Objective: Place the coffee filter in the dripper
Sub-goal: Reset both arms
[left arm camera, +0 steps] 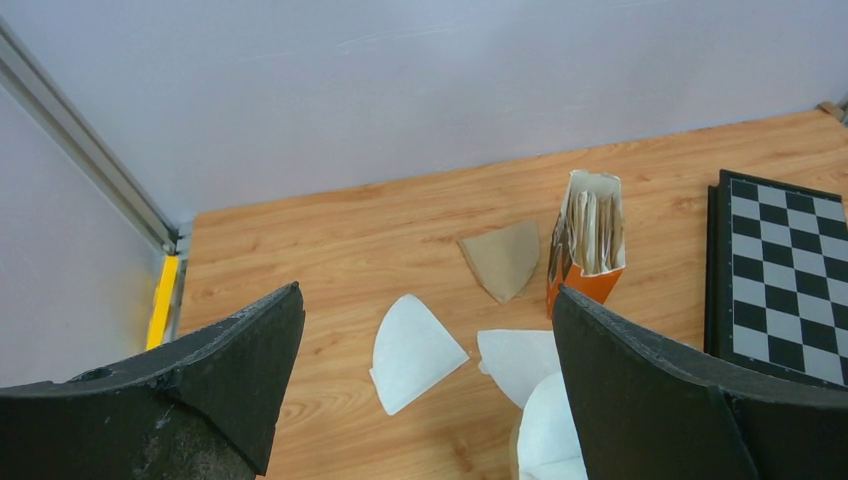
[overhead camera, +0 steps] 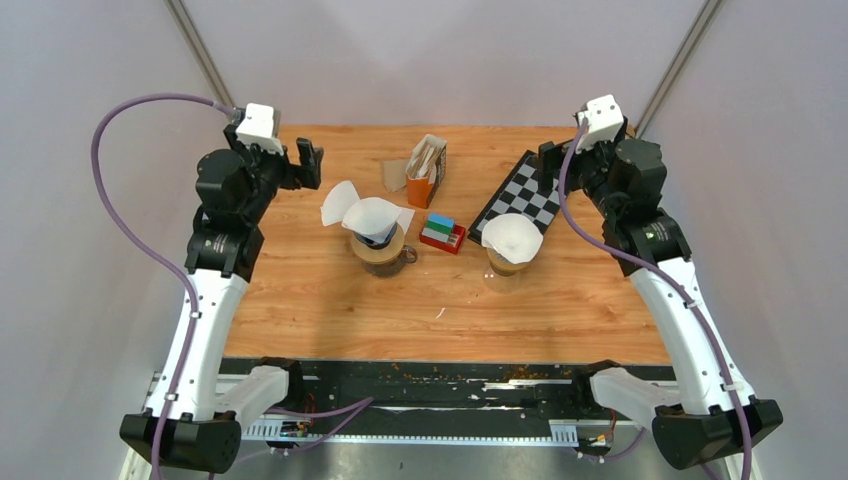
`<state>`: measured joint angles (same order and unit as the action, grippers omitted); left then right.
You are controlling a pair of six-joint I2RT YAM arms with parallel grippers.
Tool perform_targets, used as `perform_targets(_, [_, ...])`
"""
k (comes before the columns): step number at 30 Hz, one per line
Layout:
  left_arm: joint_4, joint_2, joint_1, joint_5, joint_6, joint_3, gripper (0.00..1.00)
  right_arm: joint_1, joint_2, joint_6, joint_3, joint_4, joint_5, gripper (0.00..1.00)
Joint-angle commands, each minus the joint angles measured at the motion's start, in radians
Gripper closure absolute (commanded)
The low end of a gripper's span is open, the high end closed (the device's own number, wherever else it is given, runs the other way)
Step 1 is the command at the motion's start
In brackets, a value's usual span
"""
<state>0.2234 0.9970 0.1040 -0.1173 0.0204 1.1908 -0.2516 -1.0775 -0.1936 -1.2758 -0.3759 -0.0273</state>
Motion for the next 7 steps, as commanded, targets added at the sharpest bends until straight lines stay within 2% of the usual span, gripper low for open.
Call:
perform_targets(1, [-0.032,-0.002,-0.006,0.015,-0.002,-0.005,0.00,0.002,0.016,-0.008,-0.006,0.036,-0.007,0.00])
perform_targets(7, [-0.020,0.002,-0.007,0.009,-0.008,-0.002,0.00,0.002,0.014,-0.007,-0.009,0.034,-0.014,0.00])
